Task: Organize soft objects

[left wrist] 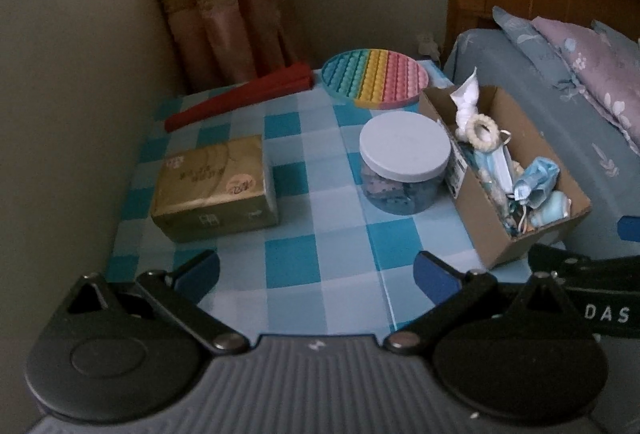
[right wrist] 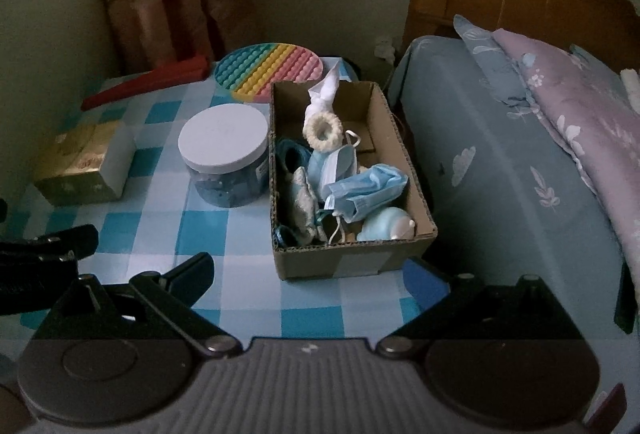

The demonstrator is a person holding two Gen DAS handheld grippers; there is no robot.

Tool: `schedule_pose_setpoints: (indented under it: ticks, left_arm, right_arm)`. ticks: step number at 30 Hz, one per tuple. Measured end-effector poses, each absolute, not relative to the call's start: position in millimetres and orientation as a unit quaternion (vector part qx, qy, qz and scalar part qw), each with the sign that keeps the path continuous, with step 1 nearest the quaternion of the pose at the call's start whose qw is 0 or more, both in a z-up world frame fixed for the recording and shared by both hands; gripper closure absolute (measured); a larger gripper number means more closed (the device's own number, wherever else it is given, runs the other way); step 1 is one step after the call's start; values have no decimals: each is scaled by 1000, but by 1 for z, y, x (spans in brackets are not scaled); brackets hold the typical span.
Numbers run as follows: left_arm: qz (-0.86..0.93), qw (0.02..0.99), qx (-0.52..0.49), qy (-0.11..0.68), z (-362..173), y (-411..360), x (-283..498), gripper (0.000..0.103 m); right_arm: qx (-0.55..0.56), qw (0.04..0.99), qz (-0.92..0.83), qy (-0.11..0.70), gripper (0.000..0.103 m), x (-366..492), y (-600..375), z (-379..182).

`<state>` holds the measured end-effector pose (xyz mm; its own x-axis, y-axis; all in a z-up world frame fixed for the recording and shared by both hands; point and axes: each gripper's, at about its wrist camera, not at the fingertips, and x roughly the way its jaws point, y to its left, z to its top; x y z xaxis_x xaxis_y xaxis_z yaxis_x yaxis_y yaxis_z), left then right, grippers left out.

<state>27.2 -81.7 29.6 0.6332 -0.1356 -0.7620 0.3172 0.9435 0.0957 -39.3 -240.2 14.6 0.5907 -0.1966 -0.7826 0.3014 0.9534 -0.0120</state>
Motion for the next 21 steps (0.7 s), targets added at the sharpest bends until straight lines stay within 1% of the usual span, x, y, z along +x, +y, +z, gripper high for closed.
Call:
schedule_pose_setpoints:
  ticks: [21]
  left_arm:
    - [-116, 896, 133, 407, 28, -88, 25, 1]
  right_arm:
    - [74, 889, -130, 433, 1, -41, -242, 12]
